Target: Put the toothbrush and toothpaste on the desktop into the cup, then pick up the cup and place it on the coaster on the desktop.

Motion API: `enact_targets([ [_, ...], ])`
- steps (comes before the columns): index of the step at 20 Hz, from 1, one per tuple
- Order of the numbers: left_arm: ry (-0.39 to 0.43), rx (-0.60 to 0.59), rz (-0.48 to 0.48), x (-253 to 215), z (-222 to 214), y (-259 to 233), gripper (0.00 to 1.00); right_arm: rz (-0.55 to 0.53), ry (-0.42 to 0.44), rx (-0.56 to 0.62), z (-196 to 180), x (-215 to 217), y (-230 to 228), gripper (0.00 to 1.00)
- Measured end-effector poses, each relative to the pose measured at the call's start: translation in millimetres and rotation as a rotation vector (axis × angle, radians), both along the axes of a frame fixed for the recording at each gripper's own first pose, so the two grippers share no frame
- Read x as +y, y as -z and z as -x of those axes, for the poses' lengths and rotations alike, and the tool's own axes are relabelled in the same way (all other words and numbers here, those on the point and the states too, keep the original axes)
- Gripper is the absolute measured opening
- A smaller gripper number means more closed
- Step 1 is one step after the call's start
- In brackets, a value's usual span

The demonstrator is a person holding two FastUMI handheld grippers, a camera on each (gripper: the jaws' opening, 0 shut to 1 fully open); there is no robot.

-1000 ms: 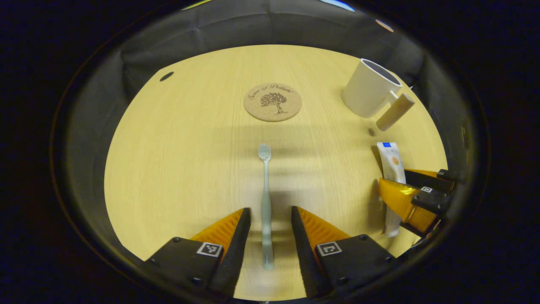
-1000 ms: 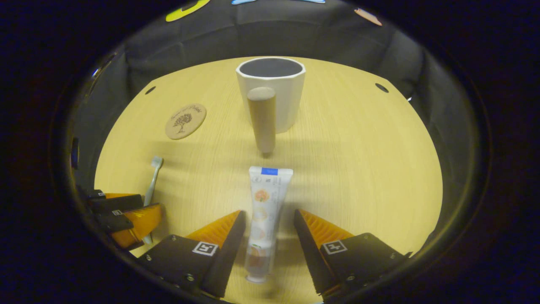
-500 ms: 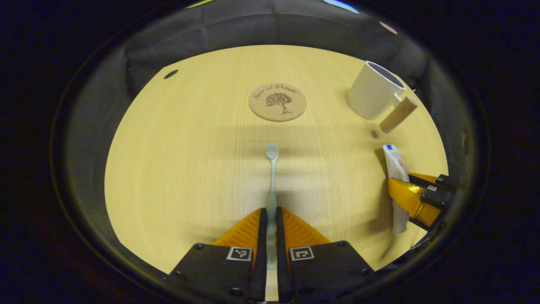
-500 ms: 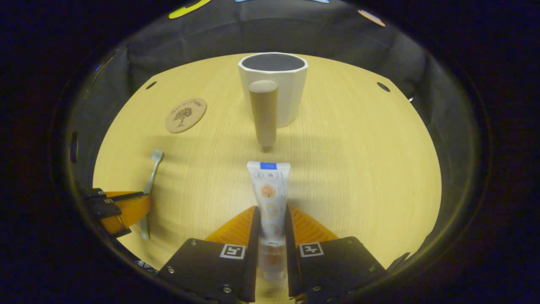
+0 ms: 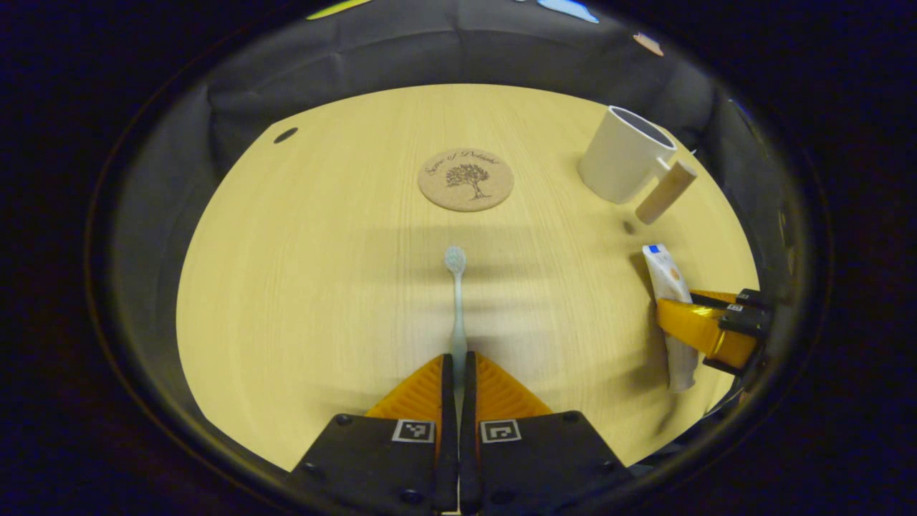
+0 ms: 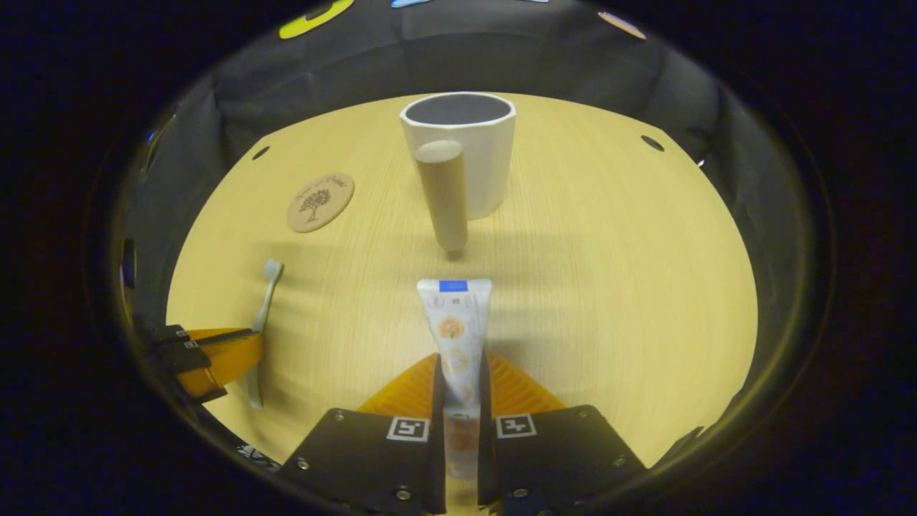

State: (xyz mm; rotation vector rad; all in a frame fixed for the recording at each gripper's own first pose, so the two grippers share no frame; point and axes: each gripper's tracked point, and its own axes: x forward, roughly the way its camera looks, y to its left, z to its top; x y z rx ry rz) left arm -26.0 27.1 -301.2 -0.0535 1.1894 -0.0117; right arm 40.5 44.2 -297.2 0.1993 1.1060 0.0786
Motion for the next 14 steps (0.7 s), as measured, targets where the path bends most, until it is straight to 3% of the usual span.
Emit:
enact_targets([
  [8, -0.020, -0.085, 0.022, 1.3, -4.6, -13.4, 0.09, -0.064, -0.013, -0.089, 2.6, 3.8, -21.6, 0.19],
  [14, 0.000, -0.169, 0.046, -8.8, -11.5, -39.6, 0.08, -0.128, 0.006, -0.190, 4.3, 5.0, -65.3, 0.19],
])
